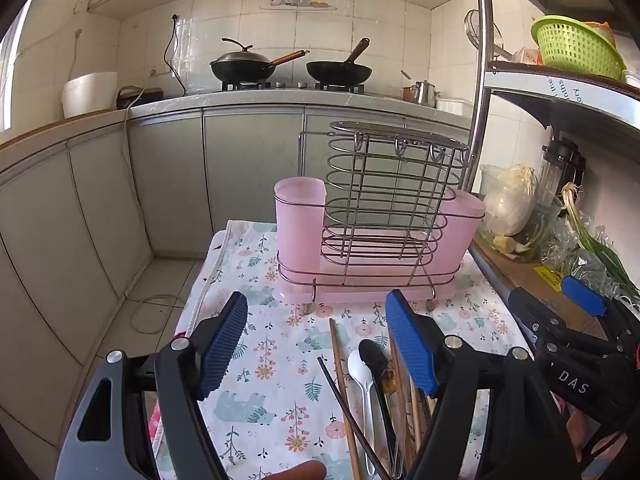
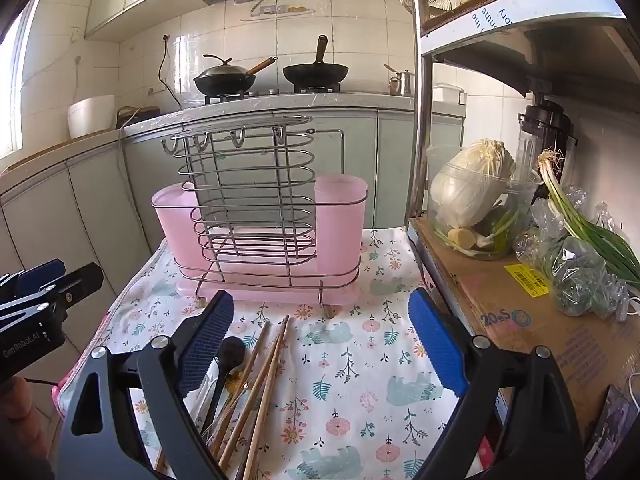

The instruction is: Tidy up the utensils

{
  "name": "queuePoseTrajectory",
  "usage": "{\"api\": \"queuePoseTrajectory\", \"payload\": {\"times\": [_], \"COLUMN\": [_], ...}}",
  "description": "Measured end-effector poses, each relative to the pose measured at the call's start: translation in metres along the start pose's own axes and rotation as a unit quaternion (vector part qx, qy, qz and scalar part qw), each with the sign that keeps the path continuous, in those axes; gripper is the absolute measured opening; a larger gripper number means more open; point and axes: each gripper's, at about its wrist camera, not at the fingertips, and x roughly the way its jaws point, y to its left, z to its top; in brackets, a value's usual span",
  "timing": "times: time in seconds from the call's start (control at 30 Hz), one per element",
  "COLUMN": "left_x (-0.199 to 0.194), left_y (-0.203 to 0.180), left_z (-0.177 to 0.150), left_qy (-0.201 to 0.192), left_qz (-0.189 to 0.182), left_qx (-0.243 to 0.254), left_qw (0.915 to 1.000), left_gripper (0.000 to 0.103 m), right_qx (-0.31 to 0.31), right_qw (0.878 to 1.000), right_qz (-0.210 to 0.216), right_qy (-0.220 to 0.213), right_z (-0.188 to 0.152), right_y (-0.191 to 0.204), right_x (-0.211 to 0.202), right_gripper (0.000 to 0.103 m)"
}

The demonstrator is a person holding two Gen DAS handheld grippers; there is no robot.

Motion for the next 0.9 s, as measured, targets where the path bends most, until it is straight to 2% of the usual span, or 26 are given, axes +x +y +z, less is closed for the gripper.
{"api": "queuePoseTrajectory", "payload": {"times": [0.9], "left_x": [-0.0028], "left_y": [-0.0007], "left_z": [0.0003], "left_qy": [-0.002], "left_qz": [-0.002], "left_qx": [-0.001], "left_qw": [1.0], "left_gripper": [0.071], "right_qx": [0.0], "right_qw": [1.0], "right_qz": [0.001], "right_qy": [0.005], "right_z": [0.0005], "right_y": [0.0003], "right_x": [-0.001], "right_gripper": [0.09]}}
